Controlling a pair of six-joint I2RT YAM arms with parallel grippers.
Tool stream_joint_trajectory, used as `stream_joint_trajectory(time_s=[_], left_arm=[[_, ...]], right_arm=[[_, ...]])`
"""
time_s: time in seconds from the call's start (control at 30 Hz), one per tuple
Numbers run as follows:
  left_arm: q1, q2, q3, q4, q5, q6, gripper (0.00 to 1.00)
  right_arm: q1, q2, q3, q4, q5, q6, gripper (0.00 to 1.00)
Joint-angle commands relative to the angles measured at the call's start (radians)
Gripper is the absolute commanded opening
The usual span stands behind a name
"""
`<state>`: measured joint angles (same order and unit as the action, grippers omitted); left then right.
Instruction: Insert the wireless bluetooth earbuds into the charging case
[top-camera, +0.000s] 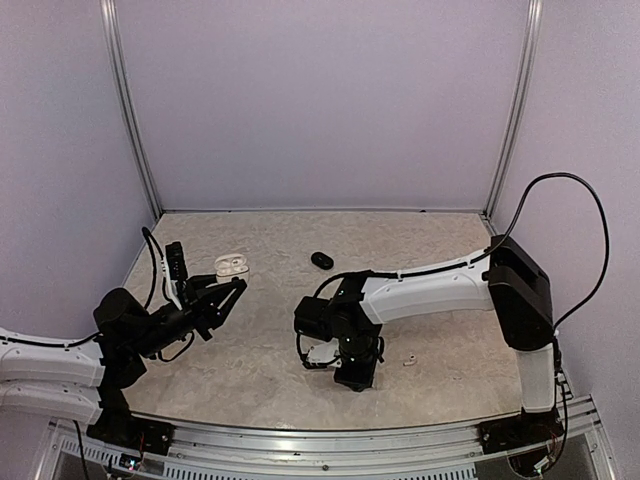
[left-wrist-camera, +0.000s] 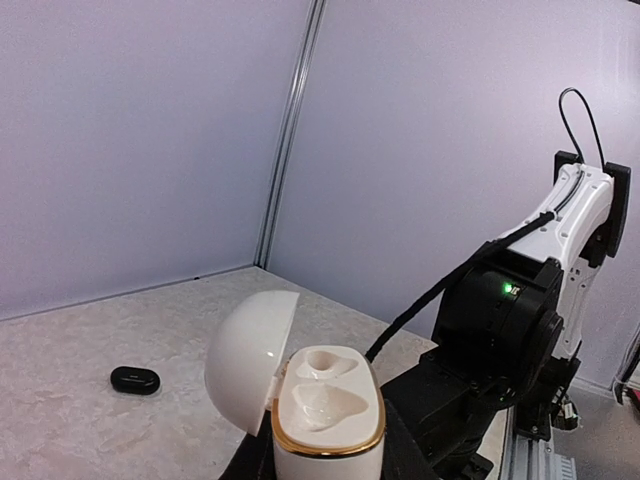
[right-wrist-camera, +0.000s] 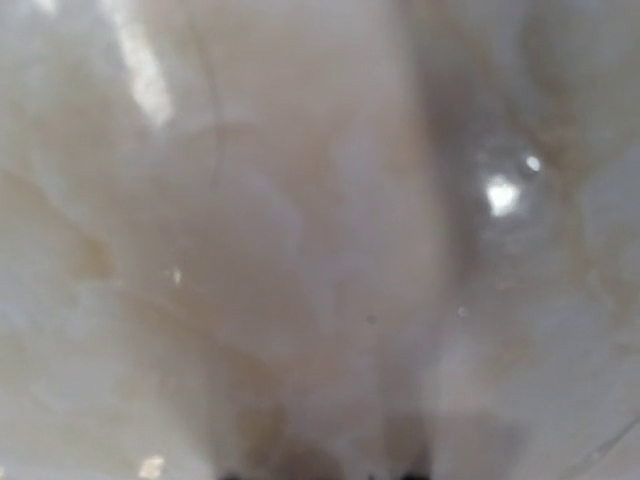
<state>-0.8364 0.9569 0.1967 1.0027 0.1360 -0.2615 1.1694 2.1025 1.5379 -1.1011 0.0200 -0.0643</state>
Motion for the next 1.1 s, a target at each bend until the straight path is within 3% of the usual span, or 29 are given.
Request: stream_joint_trajectory(time_s=[0.0,1.07], left_arm=[[0.008,-0.004,-0.009,0.039,0.016,-0.004,0.09],[0.009,0.021,-0.003,0.056,0.023,-0.005,0.09]], right_arm=[[0.007,-0.014,-0.020,-0.005,-0.002,0.001,0.34],[0.015,-0.040,-0.039,-0.033,0.019,0.027,0.31]])
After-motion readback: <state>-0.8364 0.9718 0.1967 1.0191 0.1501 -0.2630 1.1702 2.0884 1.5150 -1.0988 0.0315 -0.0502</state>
